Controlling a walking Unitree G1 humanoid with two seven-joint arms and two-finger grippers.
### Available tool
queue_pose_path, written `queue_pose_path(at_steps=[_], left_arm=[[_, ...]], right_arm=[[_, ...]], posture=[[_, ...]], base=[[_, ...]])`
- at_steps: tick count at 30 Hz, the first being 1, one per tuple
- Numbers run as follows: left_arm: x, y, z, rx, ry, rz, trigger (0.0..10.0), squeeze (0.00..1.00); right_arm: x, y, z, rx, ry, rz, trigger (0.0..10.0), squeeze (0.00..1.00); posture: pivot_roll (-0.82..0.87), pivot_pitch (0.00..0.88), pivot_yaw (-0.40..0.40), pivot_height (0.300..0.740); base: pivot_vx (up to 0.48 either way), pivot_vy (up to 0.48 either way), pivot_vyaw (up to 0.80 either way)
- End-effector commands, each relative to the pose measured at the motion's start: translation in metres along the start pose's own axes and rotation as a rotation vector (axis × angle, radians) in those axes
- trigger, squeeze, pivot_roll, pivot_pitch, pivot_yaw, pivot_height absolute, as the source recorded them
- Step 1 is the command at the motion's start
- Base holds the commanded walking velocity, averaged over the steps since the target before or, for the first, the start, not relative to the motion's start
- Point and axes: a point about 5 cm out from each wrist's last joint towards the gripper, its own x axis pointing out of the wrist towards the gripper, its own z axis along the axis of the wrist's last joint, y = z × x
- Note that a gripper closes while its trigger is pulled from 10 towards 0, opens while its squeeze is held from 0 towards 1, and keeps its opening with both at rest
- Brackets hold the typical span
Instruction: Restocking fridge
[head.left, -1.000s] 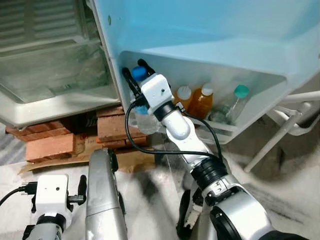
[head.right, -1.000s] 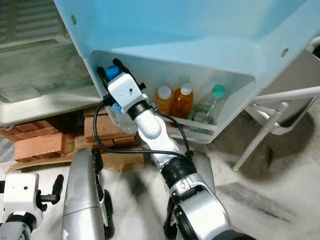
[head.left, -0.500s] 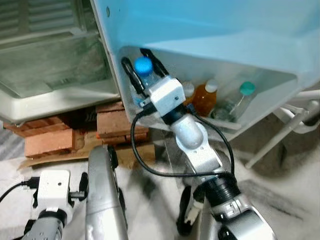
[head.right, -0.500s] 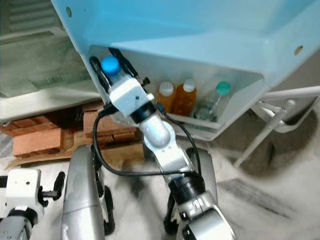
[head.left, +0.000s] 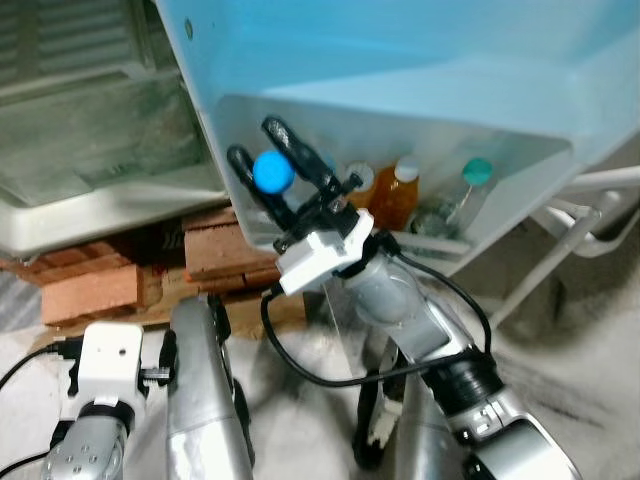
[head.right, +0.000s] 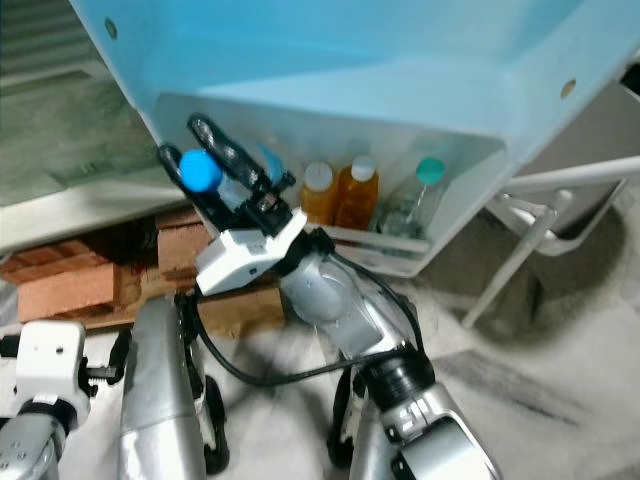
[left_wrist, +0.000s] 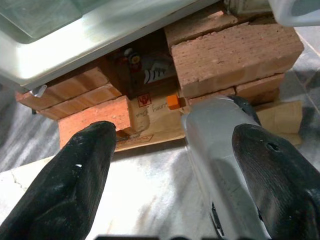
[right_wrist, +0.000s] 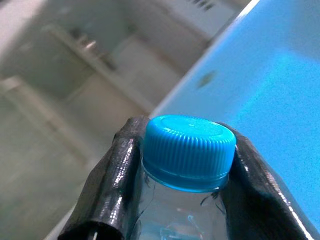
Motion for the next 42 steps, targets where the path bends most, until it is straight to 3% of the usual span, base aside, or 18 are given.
queue_pose_path(at_steps=[1, 5, 14, 20, 21, 23, 26, 28, 29, 38, 42], left_arm=[[-0.002, 0.003, -0.007, 0.017, 0.031, 0.016, 10.0, 0.0], [-0.006, 0.004, -0.006, 0.035, 0.025, 0.018, 10.0, 0.0], [-0.015, 0.004, -0.004, 0.051, 0.023, 0.011, 10.0, 0.0], [-0.017, 0.002, -0.005, 0.053, 0.032, 0.001, 10.0, 0.0], [-0.017, 0.002, -0.006, 0.053, 0.038, -0.003, 10.0, 0.0], [-0.017, 0.002, -0.006, 0.054, 0.04, -0.004, 10.0, 0.0], [-0.016, 0.003, -0.007, 0.056, 0.045, -0.005, 10.0, 0.0], [-0.014, 0.003, -0.007, 0.057, 0.049, -0.007, 10.0, 0.0], [-0.012, 0.003, -0.008, 0.057, 0.051, -0.008, 10.0, 0.0], [-0.002, 0.001, -0.009, 0.053, 0.054, -0.013, 10.0, 0.0], [0.008, 0.0, -0.01, 0.061, 0.047, -0.01, 10.0, 0.0]], right_arm=[[-0.012, 0.02, -0.002, 0.024, 0.016, 0.055, 10.0, 0.0], [-0.02, 0.041, -0.003, 0.045, 0.057, 0.065, 10.0, 0.0], [-0.018, 0.055, -0.005, 0.092, 0.087, 0.038, 10.0, 0.0], [-0.019, 0.052, -0.029, 0.139, 0.251, -0.029, 10.0, 0.0], [-0.019, 0.051, -0.04, 0.164, 0.332, -0.047, 10.0, 0.0], [-0.019, 0.051, -0.046, 0.185, 0.382, -0.045, 10.0, 0.0], [-0.021, 0.052, -0.061, 0.285, 0.52, -0.052, 10.0, 0.0], [-0.02, 0.052, -0.064, 0.318, 0.539, -0.041, 10.0, 0.0], [-0.02, 0.049, -0.068, 0.362, 0.57, -0.062, 10.0, 1.0], [-0.011, 0.033, -0.074, 0.412, 0.537, -0.077, 10.0, 1.0], [-0.003, 0.012, -0.073, 0.399, 0.459, -0.086, 10.0, 1.0]], posture=[[0.29, 0.308, -0.013, 0.461], [0.31, 0.322, -0.006, 0.461], [0.32, 0.351, -0.005, 0.461], [0.31, 0.357, -0.007, 0.461], [0.31, 0.358, -0.006, 0.461], [0.31, 0.358, -0.006, 0.461], [0.32, 0.349, -0.002, 0.461], [0.32, 0.342, -0.002, 0.461], [0.31, 0.336, -0.005, 0.461], [0.3, 0.303, -0.011, 0.461], [0.28, 0.263, -0.01, 0.461]], base=[[0.0, 0.0, 0.0], [0.0, 0.0, 0.0], [0.0, 0.0, 0.0], [0.0, 0.0, 0.0], [0.0, 0.0, 0.0], [0.0, 0.0, 0.0], [0.0, 0.0, 0.0], [0.0, 0.0, 0.0], [0.0, 0.0, 0.0], [0.0, 0.0, 0.0], [0.0, 0.0, 0.0]])
